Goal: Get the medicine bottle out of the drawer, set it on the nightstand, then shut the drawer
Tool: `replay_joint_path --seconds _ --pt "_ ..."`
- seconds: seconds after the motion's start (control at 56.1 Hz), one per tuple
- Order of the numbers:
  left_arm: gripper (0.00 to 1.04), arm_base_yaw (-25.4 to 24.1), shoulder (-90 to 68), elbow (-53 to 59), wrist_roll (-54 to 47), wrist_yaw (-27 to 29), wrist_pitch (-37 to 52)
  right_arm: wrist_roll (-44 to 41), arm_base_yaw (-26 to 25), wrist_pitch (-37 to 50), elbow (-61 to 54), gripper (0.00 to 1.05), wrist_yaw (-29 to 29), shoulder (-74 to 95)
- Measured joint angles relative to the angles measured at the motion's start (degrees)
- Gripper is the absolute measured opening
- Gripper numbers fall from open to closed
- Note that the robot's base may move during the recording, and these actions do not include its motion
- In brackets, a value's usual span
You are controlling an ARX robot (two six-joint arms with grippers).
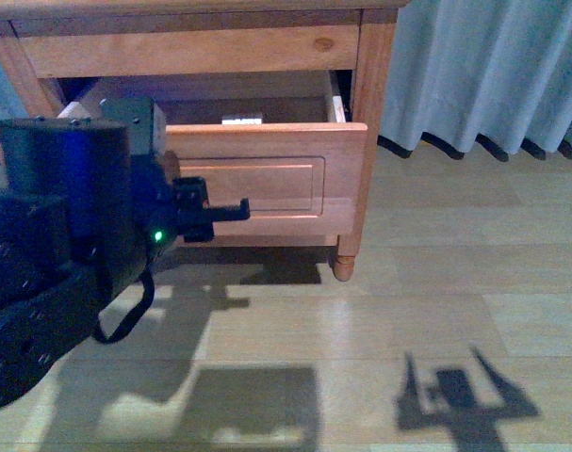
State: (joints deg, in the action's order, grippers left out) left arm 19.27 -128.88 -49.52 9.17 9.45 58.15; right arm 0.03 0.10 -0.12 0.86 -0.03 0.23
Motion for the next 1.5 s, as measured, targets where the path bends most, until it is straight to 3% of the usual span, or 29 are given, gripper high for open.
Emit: replay_joint_path --seconds 0.321,0.695,0.962,1.176,1.355,1.39,1.426,1.497 --pt "0.25 3.9 6.6 20.5 5.1 2.6 11.1 0.0 0.0 0.0 0.0 0.98 0.0 0.0" --pt "0.25 7.1 10.1 30.7 9.0 4.3 17.2 0.0 0.0 0.0 0.0 0.98 0.0 0.0" --pt "0.66 8.8 20.7 43.6 11.6 1.6 10.6 0.0 0.0 0.0 0.0 0.98 0.0 0.0" --pt "1.0 2.6 47.5 46.9 9.6 -6.9 -10.9 0.0 0.0 0.0 0.0 0.98 0.0 0.0" --pt "0.98 -8.5 74.4 42.9 6.4 -15.7 -36.3 0.0 0.0 0.0 0.0 0.98 0.0 0.0" --pt "0.98 -9.9 77.4 41.9 4.8 -15.4 -38.5 0.0 0.0 0.0 0.0 0.98 0.0 0.0" --pt "0.91 -10.8 79.5 43.1 1.7 -10.1 -31.8 0.0 0.0 0.0 0.0 0.98 0.0 0.0" --pt "0.81 -14.3 82.9 46.2 -2.4 -8.9 -21.8 0.0 0.0 0.0 0.0 0.98 0.0 0.0"
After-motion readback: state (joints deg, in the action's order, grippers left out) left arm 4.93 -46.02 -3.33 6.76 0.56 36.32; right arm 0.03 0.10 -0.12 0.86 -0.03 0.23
